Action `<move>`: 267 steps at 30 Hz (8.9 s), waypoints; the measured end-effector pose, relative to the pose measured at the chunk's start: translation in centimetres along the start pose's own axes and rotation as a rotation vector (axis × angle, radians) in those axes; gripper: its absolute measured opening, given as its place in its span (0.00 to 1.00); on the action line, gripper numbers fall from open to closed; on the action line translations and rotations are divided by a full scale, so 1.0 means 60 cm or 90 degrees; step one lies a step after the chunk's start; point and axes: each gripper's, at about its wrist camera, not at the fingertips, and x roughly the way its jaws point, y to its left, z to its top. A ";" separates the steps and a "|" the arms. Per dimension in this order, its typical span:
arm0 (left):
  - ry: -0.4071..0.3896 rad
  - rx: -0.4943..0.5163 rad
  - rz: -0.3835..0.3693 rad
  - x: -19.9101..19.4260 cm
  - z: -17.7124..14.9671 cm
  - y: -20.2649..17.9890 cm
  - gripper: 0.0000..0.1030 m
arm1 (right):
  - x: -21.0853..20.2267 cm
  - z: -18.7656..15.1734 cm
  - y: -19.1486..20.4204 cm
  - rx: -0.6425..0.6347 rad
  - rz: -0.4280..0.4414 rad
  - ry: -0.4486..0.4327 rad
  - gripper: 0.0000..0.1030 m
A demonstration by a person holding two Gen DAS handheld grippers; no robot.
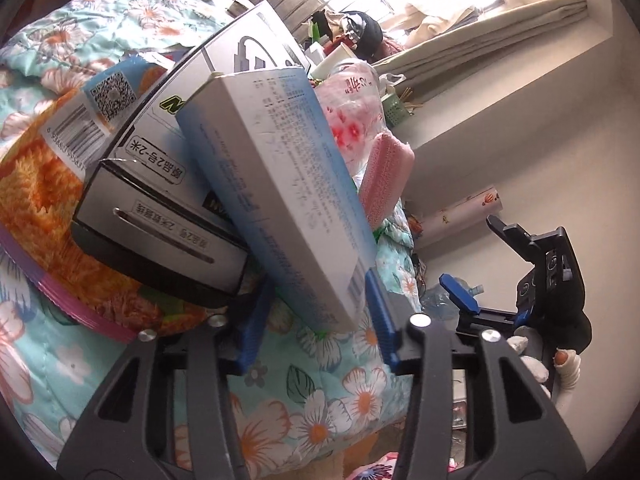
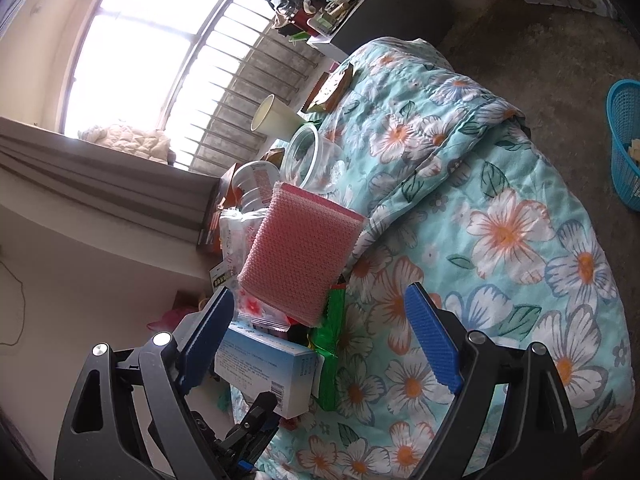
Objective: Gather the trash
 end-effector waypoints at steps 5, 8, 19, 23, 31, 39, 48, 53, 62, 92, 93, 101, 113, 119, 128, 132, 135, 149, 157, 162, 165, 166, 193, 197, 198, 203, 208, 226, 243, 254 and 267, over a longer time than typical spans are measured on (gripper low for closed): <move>0.004 -0.003 -0.004 -0.004 -0.002 0.003 0.38 | 0.001 -0.002 -0.002 0.000 0.002 0.001 0.82; 0.014 0.016 -0.011 -0.015 -0.011 -0.006 0.37 | 0.001 -0.003 0.001 -0.003 0.001 0.000 0.82; 0.068 0.337 0.065 -0.061 -0.045 -0.096 0.30 | -0.023 -0.012 -0.001 -0.013 -0.016 -0.022 0.82; 0.119 0.487 0.120 -0.058 -0.059 -0.121 0.30 | -0.027 -0.020 -0.017 -0.003 -0.020 -0.024 0.82; 0.124 0.488 0.133 -0.047 -0.059 -0.110 0.31 | -0.004 -0.007 0.009 -0.005 0.013 0.000 0.82; 0.116 0.461 0.120 -0.049 -0.058 -0.104 0.30 | 0.085 0.034 0.067 -0.033 -0.012 0.078 0.82; 0.117 0.438 0.085 -0.054 -0.047 -0.083 0.29 | 0.184 0.064 0.043 0.022 -0.067 0.140 0.82; 0.120 0.432 0.072 -0.054 -0.041 -0.076 0.29 | 0.208 0.073 0.036 0.034 -0.087 0.147 0.82; 0.122 0.428 0.069 -0.050 -0.036 -0.072 0.29 | 0.214 0.075 -0.009 0.097 -0.079 0.151 0.82; 0.101 0.431 0.087 -0.073 -0.037 -0.105 0.28 | 0.026 -0.009 -0.128 0.100 0.040 -0.004 0.26; 0.099 0.431 0.086 -0.075 -0.037 -0.108 0.28 | 0.014 -0.010 -0.127 0.091 0.043 -0.015 0.25; 0.077 0.444 0.081 -0.095 -0.032 -0.151 0.28 | -0.079 -0.010 -0.149 0.064 0.062 -0.086 0.23; 0.113 0.480 0.040 -0.026 -0.018 -0.261 0.28 | -0.228 -0.011 -0.228 0.074 0.049 -0.240 0.23; 0.177 0.554 -0.025 0.079 -0.039 -0.388 0.28 | -0.331 0.006 -0.303 0.119 0.005 -0.360 0.23; 0.281 0.732 -0.068 0.349 -0.166 -0.584 0.28 | -0.407 0.040 -0.501 0.262 -0.147 -0.469 0.23; 0.347 0.785 -0.032 0.505 -0.239 -0.610 0.28 | -0.385 0.069 -0.586 0.322 -0.220 -0.445 0.23; 0.370 0.803 -0.026 0.603 -0.279 -0.617 0.28 | -0.355 0.109 -0.648 0.349 -0.257 -0.414 0.23; 0.347 0.719 0.023 0.780 -0.251 -0.601 0.58 | -0.264 0.145 -0.813 0.468 -0.316 -0.308 0.46; 0.341 0.683 -0.066 0.612 -0.102 -0.605 0.58 | -0.308 0.061 -0.723 0.439 -0.263 -0.358 0.46; 0.251 0.626 -0.117 0.412 0.052 -0.581 0.63 | -0.326 0.060 -0.606 0.325 -0.225 -0.357 0.55; 0.170 0.585 -0.127 0.272 0.131 -0.535 0.67 | -0.317 0.068 -0.521 0.236 -0.198 -0.332 0.58; 0.149 0.572 -0.126 0.233 0.147 -0.517 0.68 | -0.313 0.072 -0.498 0.215 -0.188 -0.321 0.58; 0.021 0.820 0.238 0.098 -0.098 -0.215 0.69 | -0.089 0.028 -0.124 -0.050 -0.084 -0.046 0.62; -0.016 0.900 0.299 0.129 -0.122 -0.208 0.69 | -0.071 0.039 -0.118 -0.049 -0.089 -0.035 0.62; -0.026 0.913 0.320 0.135 -0.126 -0.205 0.69 | -0.067 0.042 -0.115 -0.052 -0.092 -0.032 0.62; -0.042 0.945 0.371 0.151 -0.133 -0.193 0.54 | -0.045 0.048 -0.109 -0.057 -0.090 -0.016 0.62; -0.055 0.953 0.375 0.141 -0.136 -0.188 0.32 | -0.020 0.047 -0.107 -0.056 -0.094 0.002 0.62; -0.017 0.710 0.198 0.052 -0.051 -0.192 0.11 | 0.054 0.122 -0.019 -0.082 -0.006 0.030 0.62; -0.011 0.638 0.163 0.031 -0.022 -0.163 0.10 | 0.244 0.232 0.023 -0.110 -0.099 0.071 0.45; -0.009 0.632 0.149 0.031 -0.018 -0.159 0.10 | 0.246 0.225 0.024 -0.129 -0.139 0.060 0.07; -0.001 0.633 0.163 0.036 -0.016 -0.162 0.10 | 0.194 0.218 0.013 -0.129 -0.149 0.025 0.06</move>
